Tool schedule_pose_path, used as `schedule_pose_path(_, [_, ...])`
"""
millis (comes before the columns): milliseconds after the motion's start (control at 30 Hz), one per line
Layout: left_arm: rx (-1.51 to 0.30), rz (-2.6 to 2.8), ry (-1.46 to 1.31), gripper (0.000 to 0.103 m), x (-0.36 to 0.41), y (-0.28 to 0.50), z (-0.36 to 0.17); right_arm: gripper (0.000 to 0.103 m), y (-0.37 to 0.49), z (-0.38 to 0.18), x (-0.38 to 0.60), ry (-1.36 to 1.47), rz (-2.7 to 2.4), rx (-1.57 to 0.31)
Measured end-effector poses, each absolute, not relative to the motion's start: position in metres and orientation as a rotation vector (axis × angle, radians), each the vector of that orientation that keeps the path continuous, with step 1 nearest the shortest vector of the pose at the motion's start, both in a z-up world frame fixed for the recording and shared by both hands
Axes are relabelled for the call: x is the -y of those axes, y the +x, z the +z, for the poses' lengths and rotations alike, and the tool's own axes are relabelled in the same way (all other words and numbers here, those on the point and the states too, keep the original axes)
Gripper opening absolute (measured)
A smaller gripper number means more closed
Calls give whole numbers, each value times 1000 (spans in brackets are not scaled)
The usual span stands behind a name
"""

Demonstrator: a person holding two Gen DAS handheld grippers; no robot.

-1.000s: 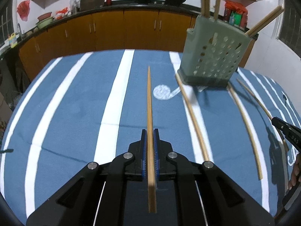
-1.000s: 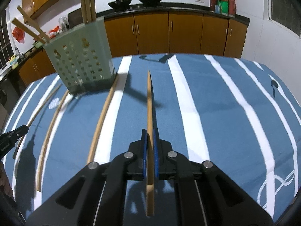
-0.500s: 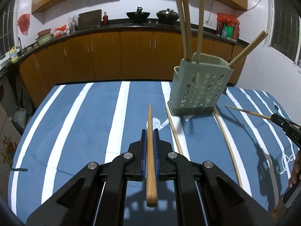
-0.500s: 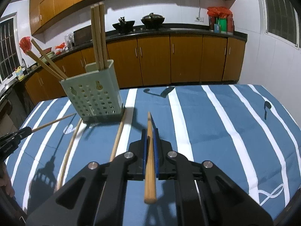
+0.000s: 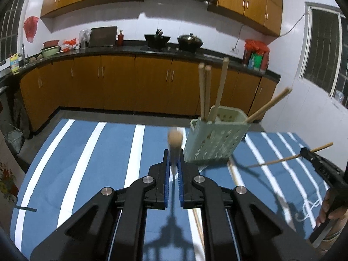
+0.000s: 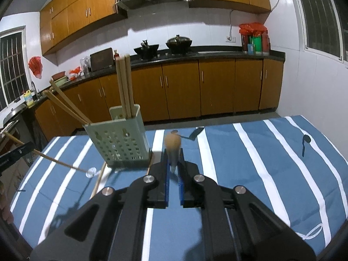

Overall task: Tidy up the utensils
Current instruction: 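Lift both chopsticks upright and carry them over the green caddy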

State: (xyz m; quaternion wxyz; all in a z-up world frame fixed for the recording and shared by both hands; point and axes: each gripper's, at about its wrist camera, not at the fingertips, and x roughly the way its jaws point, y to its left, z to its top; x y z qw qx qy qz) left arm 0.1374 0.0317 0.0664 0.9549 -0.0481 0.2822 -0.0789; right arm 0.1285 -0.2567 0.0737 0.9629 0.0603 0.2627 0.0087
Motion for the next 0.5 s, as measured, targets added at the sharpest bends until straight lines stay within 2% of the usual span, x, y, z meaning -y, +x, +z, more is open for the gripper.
schedule_pose_path(267, [-497, -215, -101, 7, -25, 131, 96, 8, 124, 113, 256, 155, 80, -443])
schedule_pose_path(500, [-349, -261, -112, 7, -3, 137, 144, 8, 123, 177, 244, 210, 178, -281])
